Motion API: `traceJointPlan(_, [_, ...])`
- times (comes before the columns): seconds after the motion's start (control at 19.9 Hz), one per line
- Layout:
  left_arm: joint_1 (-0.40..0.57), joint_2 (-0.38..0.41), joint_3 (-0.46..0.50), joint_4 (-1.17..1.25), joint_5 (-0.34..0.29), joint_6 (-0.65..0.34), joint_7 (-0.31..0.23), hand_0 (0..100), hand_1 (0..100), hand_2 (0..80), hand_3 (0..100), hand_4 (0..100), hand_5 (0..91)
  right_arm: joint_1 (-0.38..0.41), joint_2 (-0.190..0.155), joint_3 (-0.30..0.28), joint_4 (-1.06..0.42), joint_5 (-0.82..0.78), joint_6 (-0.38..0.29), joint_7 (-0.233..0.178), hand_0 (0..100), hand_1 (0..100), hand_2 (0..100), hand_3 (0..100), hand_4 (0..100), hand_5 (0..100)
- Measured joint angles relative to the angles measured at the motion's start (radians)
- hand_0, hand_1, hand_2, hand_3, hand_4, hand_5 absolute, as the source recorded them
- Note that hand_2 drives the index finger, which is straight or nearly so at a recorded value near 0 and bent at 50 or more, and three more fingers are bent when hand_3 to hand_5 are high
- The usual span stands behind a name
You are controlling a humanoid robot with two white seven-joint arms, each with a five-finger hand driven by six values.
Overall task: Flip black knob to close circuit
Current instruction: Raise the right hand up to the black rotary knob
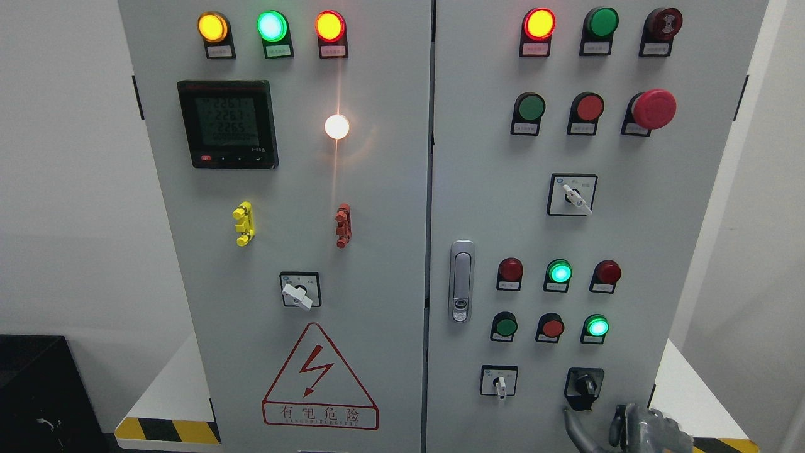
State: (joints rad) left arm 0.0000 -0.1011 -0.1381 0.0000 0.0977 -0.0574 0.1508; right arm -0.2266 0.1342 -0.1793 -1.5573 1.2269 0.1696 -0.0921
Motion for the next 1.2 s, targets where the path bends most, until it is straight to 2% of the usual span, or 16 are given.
traceJointPlan(1.2, [0.000, 0.000, 0.000, 0.000, 0.000, 0.000, 0.000, 12, 56, 0.0, 0, 0, 0.0, -0.030, 0.001, -0.010, -0.002, 0.000, 0.000, 0.003, 0, 15, 89, 99, 89, 96])
